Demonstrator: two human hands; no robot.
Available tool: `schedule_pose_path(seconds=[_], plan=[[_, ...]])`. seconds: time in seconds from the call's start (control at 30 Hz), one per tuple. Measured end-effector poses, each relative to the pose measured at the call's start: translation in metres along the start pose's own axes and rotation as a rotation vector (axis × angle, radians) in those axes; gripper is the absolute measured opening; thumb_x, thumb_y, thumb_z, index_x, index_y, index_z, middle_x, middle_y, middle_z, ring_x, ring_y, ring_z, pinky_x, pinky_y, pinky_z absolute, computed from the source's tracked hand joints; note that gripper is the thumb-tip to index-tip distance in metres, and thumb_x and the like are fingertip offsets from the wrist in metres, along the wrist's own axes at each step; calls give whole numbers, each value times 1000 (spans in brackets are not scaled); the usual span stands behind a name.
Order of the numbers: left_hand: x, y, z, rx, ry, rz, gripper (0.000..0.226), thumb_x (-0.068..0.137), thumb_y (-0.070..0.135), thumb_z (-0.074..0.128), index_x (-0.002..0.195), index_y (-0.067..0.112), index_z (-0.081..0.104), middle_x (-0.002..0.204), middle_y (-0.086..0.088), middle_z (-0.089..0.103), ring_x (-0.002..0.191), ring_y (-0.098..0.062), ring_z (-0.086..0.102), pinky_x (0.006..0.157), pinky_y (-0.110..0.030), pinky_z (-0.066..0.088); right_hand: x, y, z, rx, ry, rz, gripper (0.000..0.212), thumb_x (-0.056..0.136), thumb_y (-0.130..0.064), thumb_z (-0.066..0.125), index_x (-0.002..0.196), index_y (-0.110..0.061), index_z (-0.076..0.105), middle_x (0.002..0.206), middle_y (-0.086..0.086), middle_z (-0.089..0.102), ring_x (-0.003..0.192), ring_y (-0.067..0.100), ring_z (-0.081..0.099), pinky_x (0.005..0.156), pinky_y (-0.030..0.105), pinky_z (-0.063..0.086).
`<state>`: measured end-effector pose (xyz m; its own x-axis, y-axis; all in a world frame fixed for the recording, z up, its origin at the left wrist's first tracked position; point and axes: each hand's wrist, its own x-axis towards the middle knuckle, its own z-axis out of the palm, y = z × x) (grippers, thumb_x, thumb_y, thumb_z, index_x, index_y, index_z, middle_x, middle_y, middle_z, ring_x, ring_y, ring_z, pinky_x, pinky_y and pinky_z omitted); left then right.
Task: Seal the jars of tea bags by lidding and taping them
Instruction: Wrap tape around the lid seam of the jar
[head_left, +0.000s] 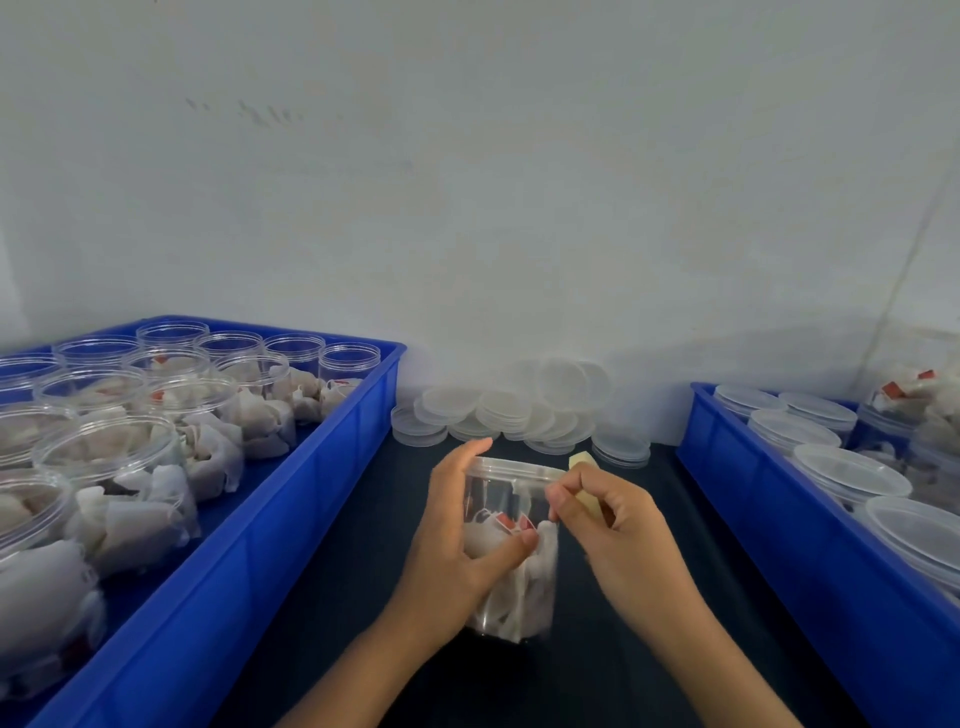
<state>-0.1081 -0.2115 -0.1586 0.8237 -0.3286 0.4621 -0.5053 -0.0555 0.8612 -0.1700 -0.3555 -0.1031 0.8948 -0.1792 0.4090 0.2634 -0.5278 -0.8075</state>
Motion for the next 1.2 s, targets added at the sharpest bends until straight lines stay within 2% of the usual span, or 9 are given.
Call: schedule_pose_path(seconds=[0.13, 0.23, 0.33, 0.4, 0.6, 0.7, 0.8, 1.03, 1.2], plan=[[-1, 5, 3, -83, -19, -9, 71, 69, 60, 65, 130, 58, 29, 139, 28, 36, 129, 3, 41, 113, -34, 36, 0, -6, 4, -81, 33, 11, 32, 93, -23, 61, 61, -24, 57, 61, -12, 54, 57, -3, 50, 53, 9, 39], [1, 7, 6, -131, 14, -30, 61, 70, 64, 59, 125, 55, 34, 136, 12, 46, 124, -10, 51, 108, -42, 42, -1, -9, 5, -142, 36, 28, 29, 93, -28, 60, 65, -24, 61, 73, -4, 61, 71, 5, 55, 58, 12, 42], [2, 6, 9, -140, 40, -23, 55, 73, 63, 57, 123, 49, 37, 125, 3, 55, 108, -14, 62, 99, -46, 48, 0, -11, 6, -151, 46, 56, 28, 93, -31, 59, 66, -26, 60, 73, -5, 62, 72, 7, 57, 56, 13, 42], [3, 5, 10, -134, 57, -21, 51, 74, 63, 56, 121, 50, 38, 121, 5, 57, 101, -13, 65, 95, -45, 52, 0, -12, 7, -164, 50, 62, 27, 94, -31, 58, 67, -27, 59, 73, -5, 62, 70, 7, 57, 57, 13, 41], [6, 2, 11, -137, 82, -29, 45, 74, 68, 54, 115, 55, 40, 121, 9, 57, 105, -13, 64, 94, -44, 53, 0, -11, 8, -193, 61, 71, 27, 95, -30, 58, 68, -26, 58, 73, -5, 61, 67, 9, 56, 55, 14, 41], [6, 2, 12, -143, 96, -22, 44, 75, 68, 53, 114, 53, 41, 111, 14, 60, 99, -12, 66, 90, -43, 55, 0, -11, 8, -211, 65, 65, 27, 95, -28, 58, 68, -26, 58, 72, -5, 60, 64, 8, 54, 55, 16, 41], [6, 3, 12, -137, 115, -14, 43, 77, 66, 52, 114, 49, 41, 108, 11, 60, 95, -13, 67, 87, -43, 56, 1, -10, 9, -220, 68, 66, 26, 95, -28, 58, 69, -25, 58, 74, -3, 61, 68, 11, 56, 59, 22, 46], [6, 7, 12, -176, 120, -26, 31, 87, 48, 47, 116, 40, 42, 109, 2, 61, 95, -18, 67, 88, -48, 54, 3, -9, 10, -219, 65, 87, 24, 94, -29, 58, 70, -25, 60, 76, -5, 64, 72, 11, 59, 61, 22, 48], [5, 6, 10, -170, 116, -20, 28, 87, 49, 45, 114, 41, 41, 101, 18, 60, 93, -10, 67, 88, -43, 56, 3, -7, 12, -193, 79, 104, 24, 93, -30, 60, 69, -24, 61, 72, -6, 64, 69, 10, 59, 59, 20, 47]])
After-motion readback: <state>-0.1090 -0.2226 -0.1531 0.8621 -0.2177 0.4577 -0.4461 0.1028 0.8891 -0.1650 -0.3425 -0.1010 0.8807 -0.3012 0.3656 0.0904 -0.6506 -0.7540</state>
